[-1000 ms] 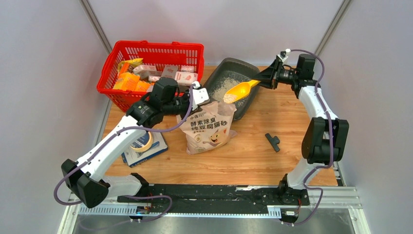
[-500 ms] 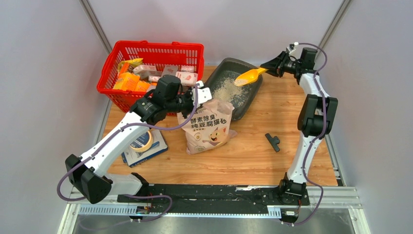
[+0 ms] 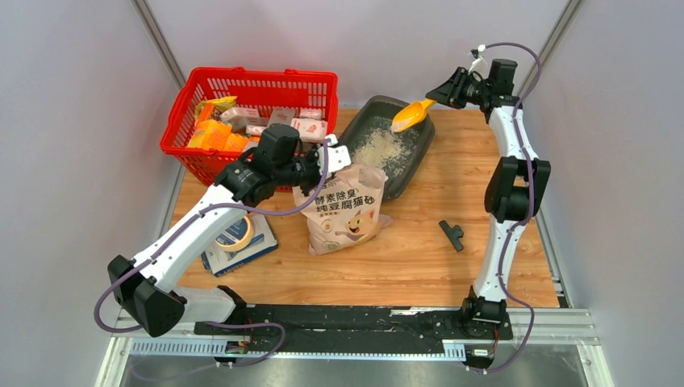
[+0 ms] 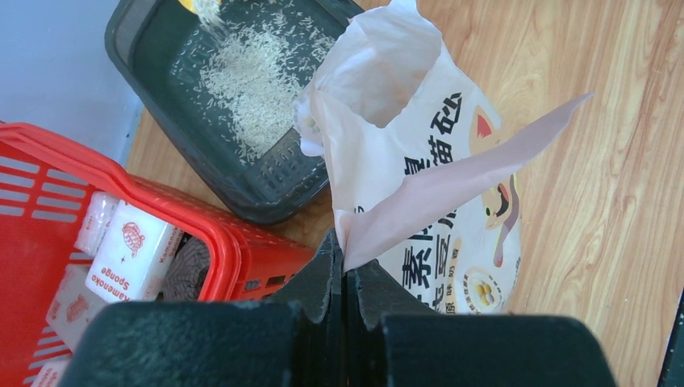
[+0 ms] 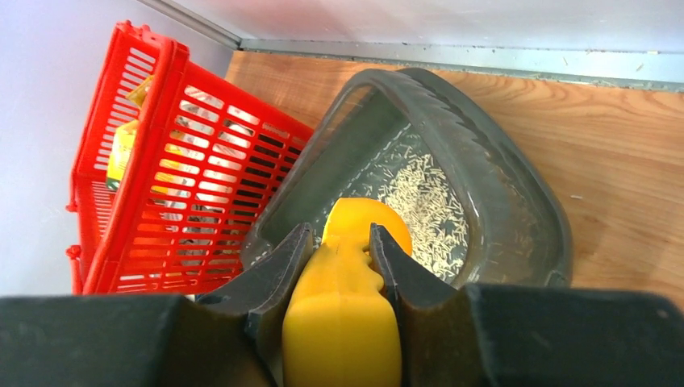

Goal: Fill the litter box with clean litter

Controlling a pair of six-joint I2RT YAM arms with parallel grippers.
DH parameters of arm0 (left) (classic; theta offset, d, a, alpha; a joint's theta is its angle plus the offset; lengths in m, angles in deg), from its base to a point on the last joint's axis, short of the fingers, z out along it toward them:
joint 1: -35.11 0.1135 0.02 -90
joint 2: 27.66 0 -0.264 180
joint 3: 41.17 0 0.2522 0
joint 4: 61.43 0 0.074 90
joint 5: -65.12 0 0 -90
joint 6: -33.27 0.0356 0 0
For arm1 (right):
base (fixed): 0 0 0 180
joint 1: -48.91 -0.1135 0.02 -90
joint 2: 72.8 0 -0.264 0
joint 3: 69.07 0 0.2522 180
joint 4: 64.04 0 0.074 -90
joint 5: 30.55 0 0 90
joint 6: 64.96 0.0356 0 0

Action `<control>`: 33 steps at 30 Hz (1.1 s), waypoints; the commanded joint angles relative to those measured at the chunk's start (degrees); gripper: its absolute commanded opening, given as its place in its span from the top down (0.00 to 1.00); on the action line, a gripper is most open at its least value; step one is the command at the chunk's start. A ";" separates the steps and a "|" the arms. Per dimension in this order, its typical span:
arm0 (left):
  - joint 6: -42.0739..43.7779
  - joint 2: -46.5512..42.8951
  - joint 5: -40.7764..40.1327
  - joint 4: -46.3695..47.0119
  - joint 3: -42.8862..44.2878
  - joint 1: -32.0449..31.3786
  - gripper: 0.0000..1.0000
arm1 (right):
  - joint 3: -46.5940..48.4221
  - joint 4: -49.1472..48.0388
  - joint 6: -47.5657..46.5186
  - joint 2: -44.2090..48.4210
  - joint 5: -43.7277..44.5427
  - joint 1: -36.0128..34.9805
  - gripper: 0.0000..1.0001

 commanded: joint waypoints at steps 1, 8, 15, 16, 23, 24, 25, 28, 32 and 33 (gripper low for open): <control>0.82 -1.34 0.13 1.15 1.97 0.22 1.00 | -1.07 3.58 -6.01 4.65 -0.04 0.18 1.00; -0.94 -3.09 1.36 3.43 -0.22 0.30 1.00 | -10.13 5.25 -6.36 12.66 -1.89 0.36 1.00; -1.11 -4.76 1.62 3.52 -1.90 0.30 1.00 | -4.17 10.34 -16.61 11.52 3.98 -0.61 1.00; -1.20 -4.85 1.71 3.26 -1.99 0.22 1.00 | -0.67 11.04 -18.21 10.04 5.21 -1.22 1.00; -1.99 -5.11 2.15 2.29 -1.19 0.30 1.00 | 4.99 14.47 -26.84 13.44 15.43 -6.75 1.00; -2.17 -4.94 2.24 2.55 -1.28 0.22 1.00 | 4.46 14.56 -25.88 14.93 14.20 -7.20 1.00; -2.34 -5.03 2.32 2.73 -1.37 0.30 1.00 | 2.81 14.65 -25.27 16.86 10.89 -7.29 1.00; -3.13 -5.03 2.67 3.96 -2.16 0.22 1.00 | -0.36 15.70 -21.93 24.07 5.26 -10.36 1.00; -3.14 -5.03 2.59 6.59 -4.53 0.22 1.00 | -1.68 25.01 -20.25 30.14 0.40 -13.69 1.00; -3.22 -4.85 2.76 6.86 -4.97 0.30 1.00 | -2.82 26.15 -20.16 32.59 0.05 -14.23 1.00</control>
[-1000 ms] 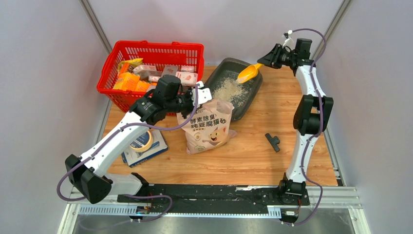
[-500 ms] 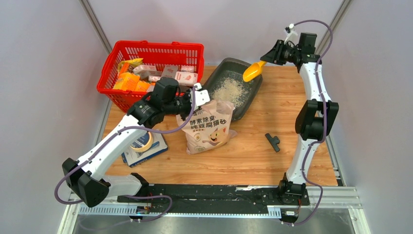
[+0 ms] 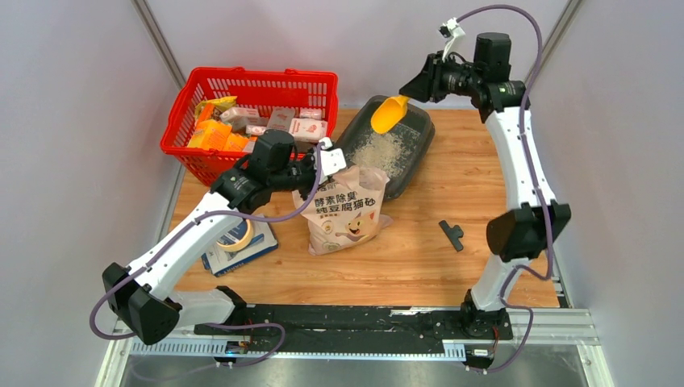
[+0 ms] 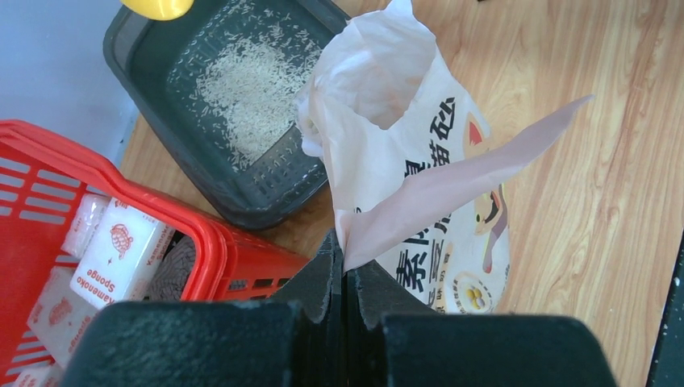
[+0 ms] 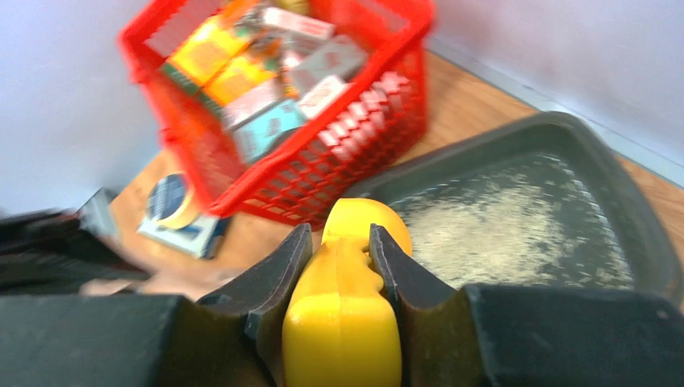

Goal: Fill the litter box with clean litter

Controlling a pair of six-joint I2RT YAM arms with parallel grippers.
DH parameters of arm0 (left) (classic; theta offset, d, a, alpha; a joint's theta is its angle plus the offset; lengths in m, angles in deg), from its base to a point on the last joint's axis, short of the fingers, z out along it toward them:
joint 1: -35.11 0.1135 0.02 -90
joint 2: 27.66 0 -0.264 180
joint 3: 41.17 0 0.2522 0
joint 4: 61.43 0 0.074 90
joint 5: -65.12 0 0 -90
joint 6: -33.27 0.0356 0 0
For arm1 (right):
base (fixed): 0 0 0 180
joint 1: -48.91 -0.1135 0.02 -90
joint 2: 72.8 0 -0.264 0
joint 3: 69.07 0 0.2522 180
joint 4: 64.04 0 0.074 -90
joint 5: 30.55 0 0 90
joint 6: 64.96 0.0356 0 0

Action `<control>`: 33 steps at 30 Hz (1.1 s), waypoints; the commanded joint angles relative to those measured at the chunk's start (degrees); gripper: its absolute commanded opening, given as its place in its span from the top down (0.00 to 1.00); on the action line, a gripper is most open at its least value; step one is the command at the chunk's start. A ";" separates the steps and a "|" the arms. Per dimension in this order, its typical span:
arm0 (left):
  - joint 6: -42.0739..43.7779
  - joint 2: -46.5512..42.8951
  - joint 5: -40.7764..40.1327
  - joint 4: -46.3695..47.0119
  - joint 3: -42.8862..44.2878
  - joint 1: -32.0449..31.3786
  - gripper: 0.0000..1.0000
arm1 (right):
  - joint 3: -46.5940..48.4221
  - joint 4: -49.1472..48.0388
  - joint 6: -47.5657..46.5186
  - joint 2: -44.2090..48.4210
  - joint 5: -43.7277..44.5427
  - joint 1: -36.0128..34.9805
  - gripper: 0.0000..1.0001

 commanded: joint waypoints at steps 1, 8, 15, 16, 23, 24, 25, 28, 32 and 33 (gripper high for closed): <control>-1.39 -1.99 1.69 4.02 -1.28 0.22 1.00 | -3.09 6.86 2.11 12.01 -7.32 -2.69 1.00; -3.15 -2.60 2.75 4.99 -1.72 0.22 1.00 | -12.77 15.56 -7.53 17.57 -4.79 -8.39 1.00; -3.59 -4.54 2.75 3.50 -2.16 0.22 1.00 | -21.21 15.22 -10.10 17.75 12.77 -17.18 1.00; -3.33 -5.06 2.66 3.32 -2.25 0.22 1.00 | -21.21 15.13 -9.84 17.22 13.84 -18.07 1.00; -4.99 -6.56 2.66 3.40 -2.07 0.30 1.00 | -23.41 11.18 0.61 15.99 36.25 -24.84 1.00; -5.34 -6.56 3.01 3.58 -2.16 0.30 1.00 | -23.59 11.18 1.32 15.64 37.22 -25.19 1.00; -5.95 -6.82 3.45 3.67 -2.25 0.30 1.00 | -23.76 11.26 2.45 15.46 39.32 -25.54 1.00; -6.40 -7.17 3.72 4.02 -2.69 0.30 1.00 | -26.74 9.96 1.59 15.20 41.18 -27.56 1.00; -5.87 -7.70 3.10 4.29 -3.04 0.30 1.00 | -37.19 2.92 3.16 15.73 41.36 -28.62 1.00; -5.79 -7.79 3.01 4.20 -3.04 0.30 1.00 | -39.99 1.61 3.95 15.29 41.19 -28.79 1.00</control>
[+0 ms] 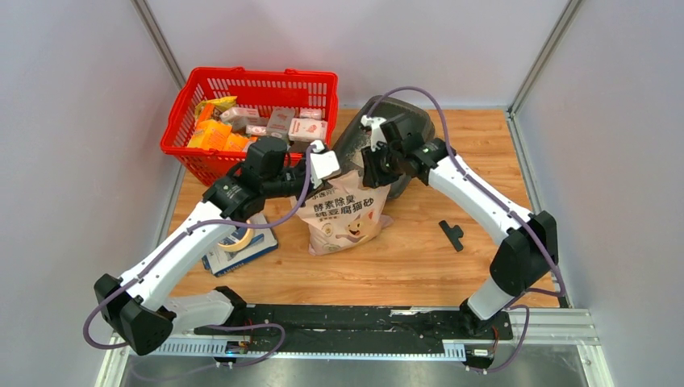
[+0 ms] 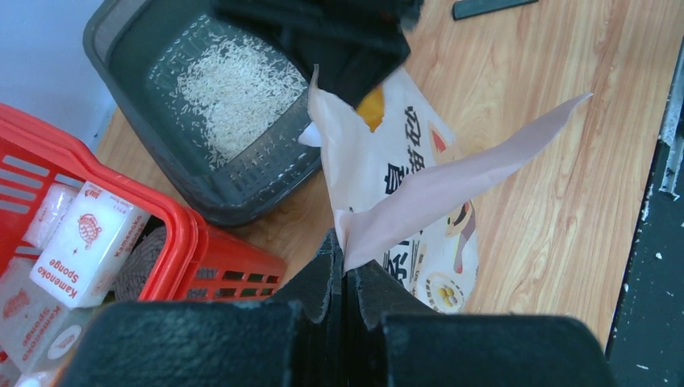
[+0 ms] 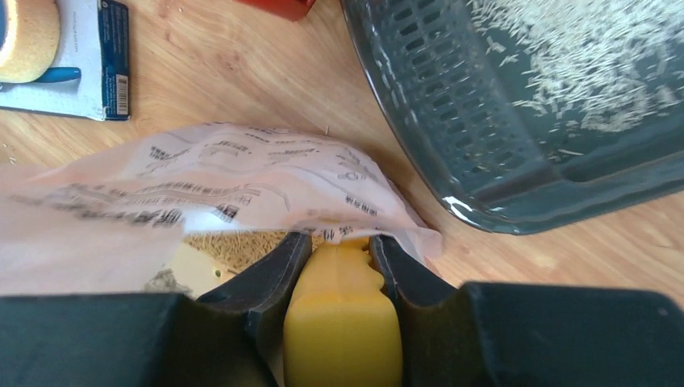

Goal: Fill the litter box with clean litter

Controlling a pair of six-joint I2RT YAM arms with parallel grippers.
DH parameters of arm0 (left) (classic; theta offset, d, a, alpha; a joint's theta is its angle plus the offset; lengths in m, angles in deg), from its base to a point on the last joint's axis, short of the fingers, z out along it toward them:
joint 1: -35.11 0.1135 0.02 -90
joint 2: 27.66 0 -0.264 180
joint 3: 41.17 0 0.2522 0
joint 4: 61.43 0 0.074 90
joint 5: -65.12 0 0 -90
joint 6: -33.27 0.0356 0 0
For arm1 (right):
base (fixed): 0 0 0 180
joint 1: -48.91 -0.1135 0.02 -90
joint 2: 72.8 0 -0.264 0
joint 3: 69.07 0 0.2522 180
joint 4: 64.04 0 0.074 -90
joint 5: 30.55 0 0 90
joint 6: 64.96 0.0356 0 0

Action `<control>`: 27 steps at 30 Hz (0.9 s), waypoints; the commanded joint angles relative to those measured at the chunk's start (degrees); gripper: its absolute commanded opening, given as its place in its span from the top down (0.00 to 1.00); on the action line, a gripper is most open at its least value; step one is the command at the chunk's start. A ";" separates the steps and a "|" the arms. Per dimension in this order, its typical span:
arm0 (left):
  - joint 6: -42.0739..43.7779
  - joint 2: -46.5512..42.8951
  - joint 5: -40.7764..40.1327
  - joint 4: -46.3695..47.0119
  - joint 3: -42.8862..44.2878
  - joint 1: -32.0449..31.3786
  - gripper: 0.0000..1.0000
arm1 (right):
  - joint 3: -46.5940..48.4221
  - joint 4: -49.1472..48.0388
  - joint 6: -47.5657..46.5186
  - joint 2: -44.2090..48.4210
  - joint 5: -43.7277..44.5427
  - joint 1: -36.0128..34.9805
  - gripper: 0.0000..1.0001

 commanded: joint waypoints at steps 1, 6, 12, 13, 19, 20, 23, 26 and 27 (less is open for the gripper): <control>-0.67 -3.70 1.42 2.56 0.76 0.04 1.00 | -8.72 -7.16 2.91 -0.52 4.91 -0.19 1.00; -0.32 -3.44 1.77 2.12 1.12 0.04 1.00 | -9.18 -9.90 5.54 -1.75 -5.36 1.39 1.00; -0.49 -2.47 2.30 2.47 1.03 0.04 1.00 | -2.41 -14.28 21.79 -3.95 -26.64 12.64 1.00; -0.41 -2.47 2.30 2.30 1.03 0.13 1.00 | -1.62 -13.94 23.73 -3.86 -26.91 13.34 1.00; 0.73 -1.42 1.77 1.16 1.82 0.04 1.00 | 2.34 -14.63 28.13 -3.60 -32.88 18.26 1.00; 1.00 -1.42 1.68 0.98 1.99 0.04 1.00 | 2.17 -15.34 29.97 -3.42 -33.42 19.84 1.00; 2.05 -1.15 1.24 0.19 2.52 0.04 1.00 | 1.38 -17.72 32.09 -2.81 -35.53 22.13 1.00; 3.11 -0.63 0.98 -0.43 3.31 0.13 1.00 | -0.11 -18.77 33.15 -2.20 -37.20 23.71 1.00; 3.28 -0.28 0.89 -0.69 3.49 0.13 1.00 | -0.55 -18.95 34.02 -2.02 -37.90 24.16 1.00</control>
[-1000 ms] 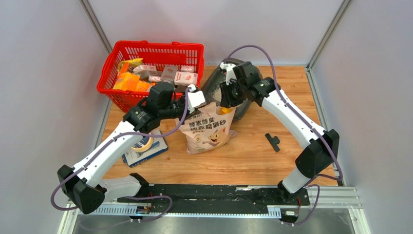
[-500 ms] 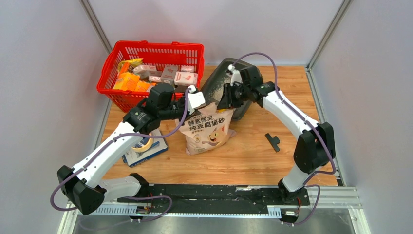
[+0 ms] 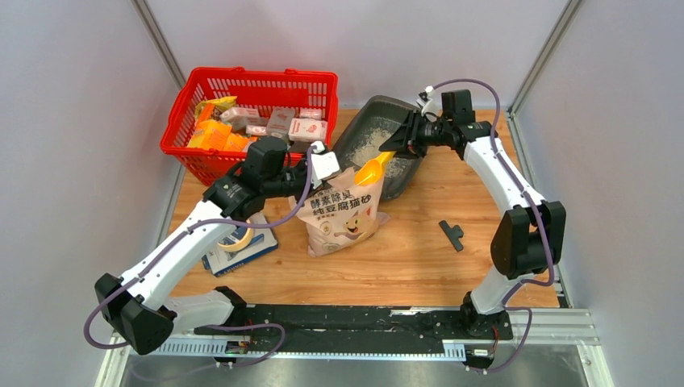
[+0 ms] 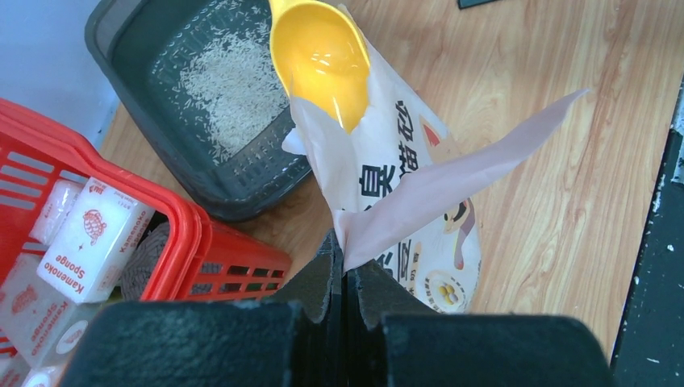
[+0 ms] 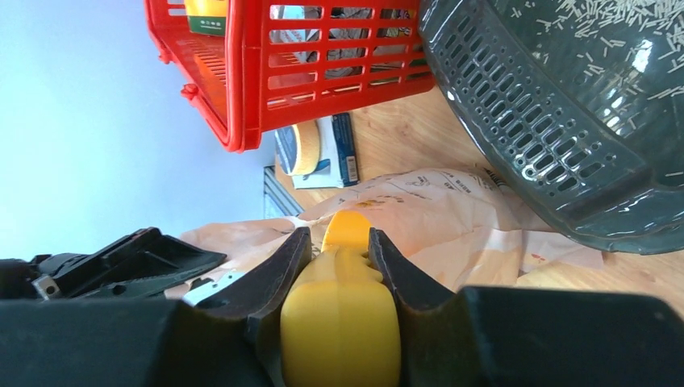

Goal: Fill the litter box with clean litter

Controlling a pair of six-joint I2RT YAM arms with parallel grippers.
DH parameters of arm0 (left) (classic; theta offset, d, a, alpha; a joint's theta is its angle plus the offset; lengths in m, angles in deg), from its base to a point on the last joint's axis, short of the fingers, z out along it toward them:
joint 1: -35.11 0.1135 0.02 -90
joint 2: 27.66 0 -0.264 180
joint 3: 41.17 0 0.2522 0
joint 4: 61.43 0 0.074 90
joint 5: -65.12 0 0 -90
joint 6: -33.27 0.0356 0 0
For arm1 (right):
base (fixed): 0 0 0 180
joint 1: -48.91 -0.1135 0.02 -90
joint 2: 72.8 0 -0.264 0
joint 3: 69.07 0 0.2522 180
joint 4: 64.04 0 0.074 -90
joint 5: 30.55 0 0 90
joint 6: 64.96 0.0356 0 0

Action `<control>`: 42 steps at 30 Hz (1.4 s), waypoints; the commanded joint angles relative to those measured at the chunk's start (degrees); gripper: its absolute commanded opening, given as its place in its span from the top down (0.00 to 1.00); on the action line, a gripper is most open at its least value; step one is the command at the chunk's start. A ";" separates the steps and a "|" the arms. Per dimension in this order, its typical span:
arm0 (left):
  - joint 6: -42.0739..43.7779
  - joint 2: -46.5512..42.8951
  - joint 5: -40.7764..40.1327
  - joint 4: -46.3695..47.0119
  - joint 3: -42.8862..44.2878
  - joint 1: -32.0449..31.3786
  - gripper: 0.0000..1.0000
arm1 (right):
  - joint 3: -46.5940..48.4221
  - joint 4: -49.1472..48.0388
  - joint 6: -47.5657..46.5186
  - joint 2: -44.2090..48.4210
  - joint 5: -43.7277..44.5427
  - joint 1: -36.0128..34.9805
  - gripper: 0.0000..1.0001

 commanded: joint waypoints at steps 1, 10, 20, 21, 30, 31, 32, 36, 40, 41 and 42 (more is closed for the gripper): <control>2.13 0.01 1.20 -0.43 3.90 0.00 1.00 | -0.97 -7.52 4.30 2.22 -2.65 3.15 1.00; 4.15 1.41 -0.21 -3.77 6.54 0.00 1.00 | -4.93 -14.81 10.71 2.14 -11.88 9.39 1.00; 5.73 2.38 -2.23 -5.71 8.56 0.08 1.00 | -7.74 -20.16 15.81 -0.06 -16.80 13.18 1.00; 5.82 2.47 -2.23 -5.62 8.65 0.08 1.00 | -8.70 -20.52 16.17 -0.23 -17.41 13.27 1.00; 5.91 3.35 -2.58 -5.35 9.00 0.00 1.00 | -9.68 -22.99 18.89 -1.47 -19.08 13.35 1.00; 5.91 3.44 -2.58 -5.35 9.00 0.00 1.00 | -9.16 -23.42 19.25 -1.64 -19.26 13.53 1.00; 5.99 3.61 -2.58 -5.44 9.09 0.00 1.00 | -8.72 -23.86 19.68 -1.82 -19.44 13.70 1.00; 6.00 4.23 -2.76 -5.44 9.35 0.08 1.00 | -3.98 -25.27 20.74 -4.97 -19.35 15.46 1.00; 5.82 4.93 -2.85 -6.06 10.23 0.00 1.00 | 4.54 -25.54 19.17 -11.11 -17.95 18.27 1.00; 5.82 5.02 -2.85 -6.14 10.49 0.00 1.00 | 6.65 -25.80 17.68 -13.05 -17.25 18.54 1.00; 5.82 5.11 -2.76 -6.23 10.50 0.00 1.00 | 10.85 -25.98 16.45 -14.98 -16.02 18.80 1.00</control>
